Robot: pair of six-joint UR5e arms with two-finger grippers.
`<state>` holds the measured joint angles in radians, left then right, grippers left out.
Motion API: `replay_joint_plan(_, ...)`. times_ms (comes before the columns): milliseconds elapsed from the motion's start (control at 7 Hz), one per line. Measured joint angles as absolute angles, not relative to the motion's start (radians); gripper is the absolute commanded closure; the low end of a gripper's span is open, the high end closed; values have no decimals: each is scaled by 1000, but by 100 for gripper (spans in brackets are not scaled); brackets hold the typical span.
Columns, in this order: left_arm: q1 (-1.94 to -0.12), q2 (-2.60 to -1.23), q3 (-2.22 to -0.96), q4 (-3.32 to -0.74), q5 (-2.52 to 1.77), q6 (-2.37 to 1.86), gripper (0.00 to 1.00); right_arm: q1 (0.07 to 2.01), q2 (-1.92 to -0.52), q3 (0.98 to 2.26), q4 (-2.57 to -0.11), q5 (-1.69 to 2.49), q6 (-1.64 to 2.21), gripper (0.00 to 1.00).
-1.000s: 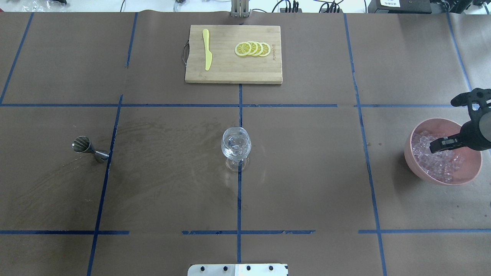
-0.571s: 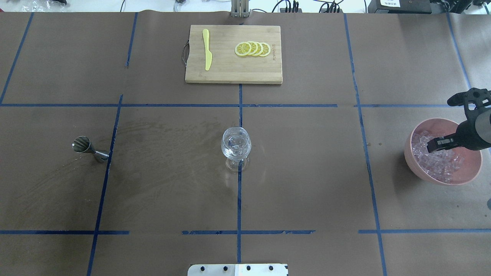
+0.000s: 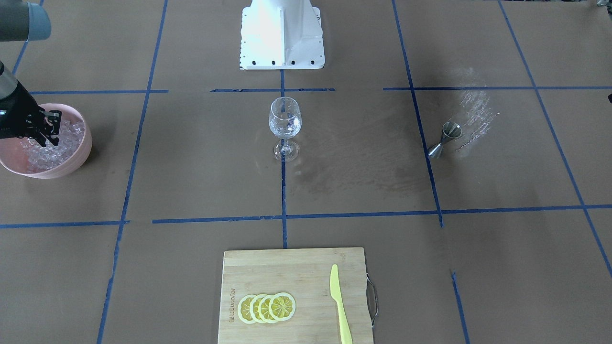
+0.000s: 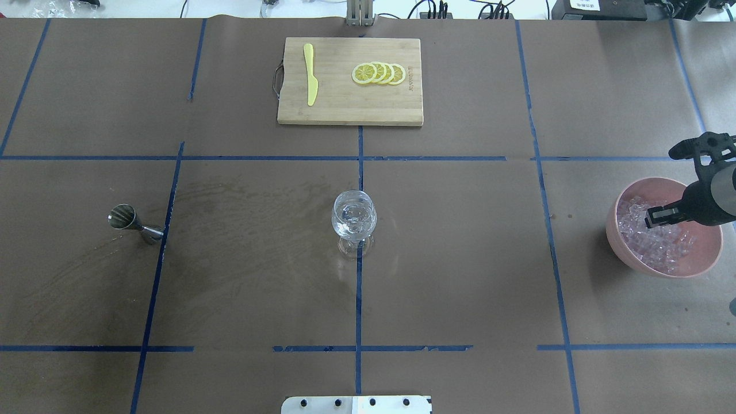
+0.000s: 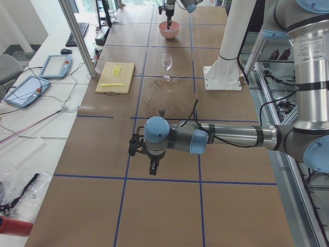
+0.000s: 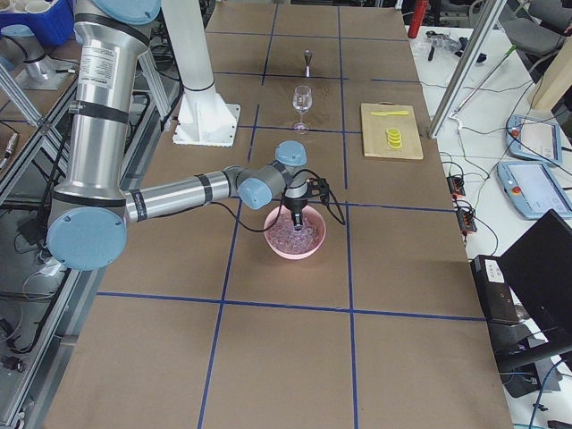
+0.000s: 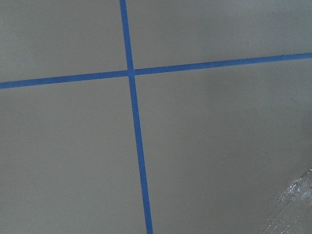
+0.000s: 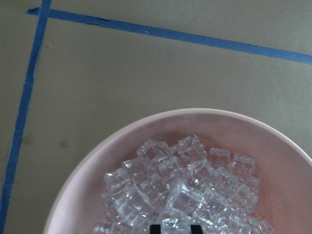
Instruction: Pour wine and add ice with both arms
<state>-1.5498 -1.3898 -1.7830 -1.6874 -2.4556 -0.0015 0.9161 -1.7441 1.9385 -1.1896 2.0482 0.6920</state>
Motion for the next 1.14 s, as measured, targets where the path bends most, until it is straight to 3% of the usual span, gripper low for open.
replay_joint_plan(429, -1549, -1390, -1782, -1687, -2455, -2, 0, 955, -1717, 2077, -1302, 2059, 688, 100)
replay_joint_plan(714, -1550, -1389, -1784, -1685, -2448, -2, 0, 982, -1537, 2155, -1542, 2056, 690, 100)
replay_joint_plan(1143, -1548, -1390, -1792, -1679, -2426, -2, 0, 913, -1207, 2165, -1833, 2025, 768, 100)
